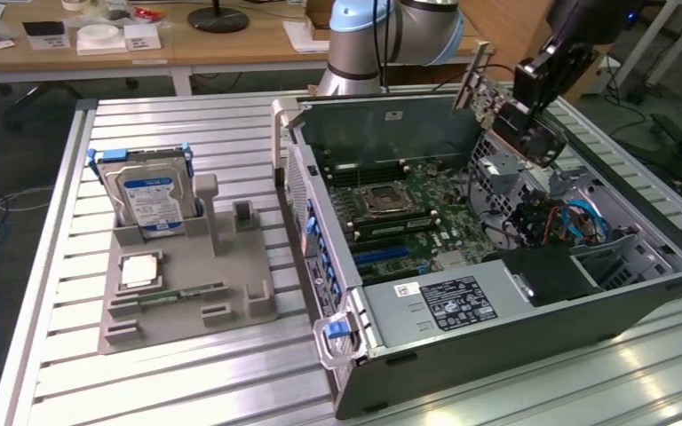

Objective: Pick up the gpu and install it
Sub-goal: 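Insert the gpu into the slot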

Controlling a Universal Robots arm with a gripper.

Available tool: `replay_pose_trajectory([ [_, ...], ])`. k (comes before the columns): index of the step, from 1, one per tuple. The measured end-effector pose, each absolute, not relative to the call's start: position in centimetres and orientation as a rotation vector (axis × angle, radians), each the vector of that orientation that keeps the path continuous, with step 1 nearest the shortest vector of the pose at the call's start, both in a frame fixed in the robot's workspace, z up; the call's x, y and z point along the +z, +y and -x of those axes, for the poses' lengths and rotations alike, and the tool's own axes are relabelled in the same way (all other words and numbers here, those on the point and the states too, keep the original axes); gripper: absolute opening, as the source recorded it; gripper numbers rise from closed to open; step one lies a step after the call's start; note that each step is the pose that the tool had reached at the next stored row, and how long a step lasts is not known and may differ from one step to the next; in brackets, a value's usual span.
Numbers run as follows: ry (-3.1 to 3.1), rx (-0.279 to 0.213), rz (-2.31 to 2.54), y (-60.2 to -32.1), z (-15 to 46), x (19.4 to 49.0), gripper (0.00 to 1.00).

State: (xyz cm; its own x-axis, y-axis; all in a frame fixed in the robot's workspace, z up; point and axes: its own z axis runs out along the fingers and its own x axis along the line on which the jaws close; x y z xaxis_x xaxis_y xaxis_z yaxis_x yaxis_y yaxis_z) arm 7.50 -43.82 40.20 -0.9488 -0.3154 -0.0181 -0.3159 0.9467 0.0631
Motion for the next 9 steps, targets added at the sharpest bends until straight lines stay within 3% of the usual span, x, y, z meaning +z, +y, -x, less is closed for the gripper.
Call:
replay_pose_trajectory([
  [9, 3.066, 0.103, 0.658, -43.82, -7.50, 40.20, 0.27],
])
